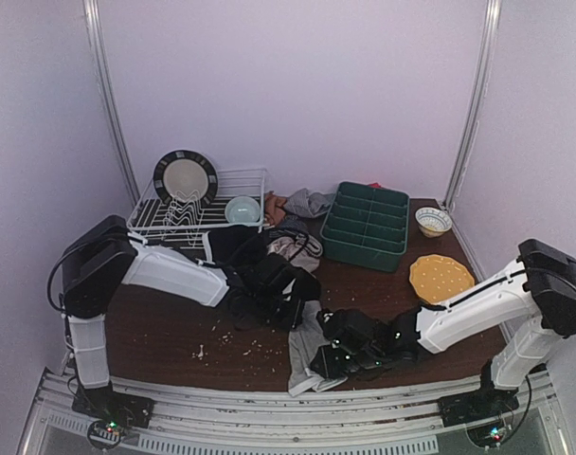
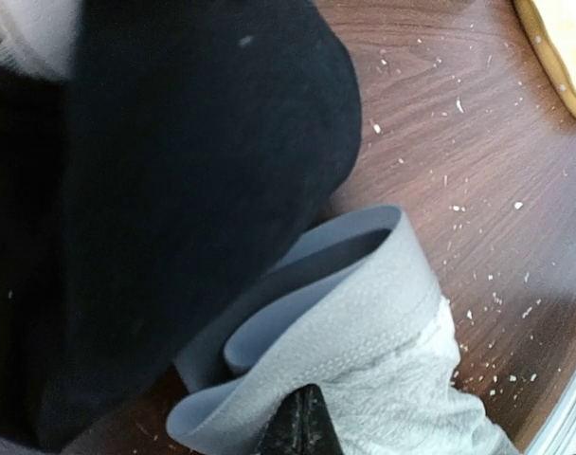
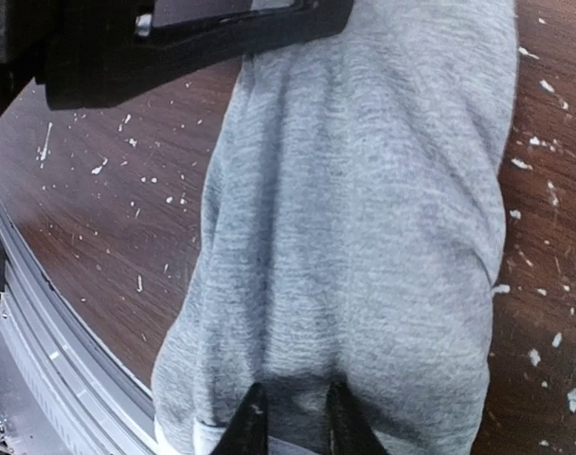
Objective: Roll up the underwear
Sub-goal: Adjust the underwear at the center of the board.
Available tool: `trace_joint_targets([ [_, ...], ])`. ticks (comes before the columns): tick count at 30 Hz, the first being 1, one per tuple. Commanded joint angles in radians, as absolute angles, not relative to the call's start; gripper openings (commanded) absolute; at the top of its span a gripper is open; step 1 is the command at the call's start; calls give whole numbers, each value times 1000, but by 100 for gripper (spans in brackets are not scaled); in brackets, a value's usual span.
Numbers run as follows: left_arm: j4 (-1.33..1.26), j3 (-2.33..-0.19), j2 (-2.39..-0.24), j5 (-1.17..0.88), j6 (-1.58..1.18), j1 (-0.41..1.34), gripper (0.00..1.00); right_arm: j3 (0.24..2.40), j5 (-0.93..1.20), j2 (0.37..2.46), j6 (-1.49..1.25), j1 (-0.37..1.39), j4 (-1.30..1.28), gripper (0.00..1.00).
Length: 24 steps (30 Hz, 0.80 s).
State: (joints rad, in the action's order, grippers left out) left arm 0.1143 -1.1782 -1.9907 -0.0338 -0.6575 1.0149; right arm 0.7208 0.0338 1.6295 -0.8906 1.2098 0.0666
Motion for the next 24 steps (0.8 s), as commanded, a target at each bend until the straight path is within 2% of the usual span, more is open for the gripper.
trace_joint_targets([
  [1,120,-1076,-1975,-14,-698,1006,0,734,-25,1601,-865,1253,-87,27],
  [5,135,-1063,-1911,-8,-685,1008,0,819,-89,1552,-828,1308,-178,39],
  [8,170,-1069,-1857,-12,-673,1012,0,881,-142,1536,-810,1347,-250,43],
  [12,201,-1067,-1784,-10,-674,1027,14,946,-186,1550,-798,1398,-291,44],
  [16,220,-1037,-1724,11,-681,1037,32,962,-182,1603,-806,1419,-261,44],
  [19,233,-984,-1653,52,-702,1039,37,965,-182,1653,-807,1419,-240,43],
  [24,246,-852,-1476,146,-746,1039,38,965,-222,1711,-821,1398,-301,41],
])
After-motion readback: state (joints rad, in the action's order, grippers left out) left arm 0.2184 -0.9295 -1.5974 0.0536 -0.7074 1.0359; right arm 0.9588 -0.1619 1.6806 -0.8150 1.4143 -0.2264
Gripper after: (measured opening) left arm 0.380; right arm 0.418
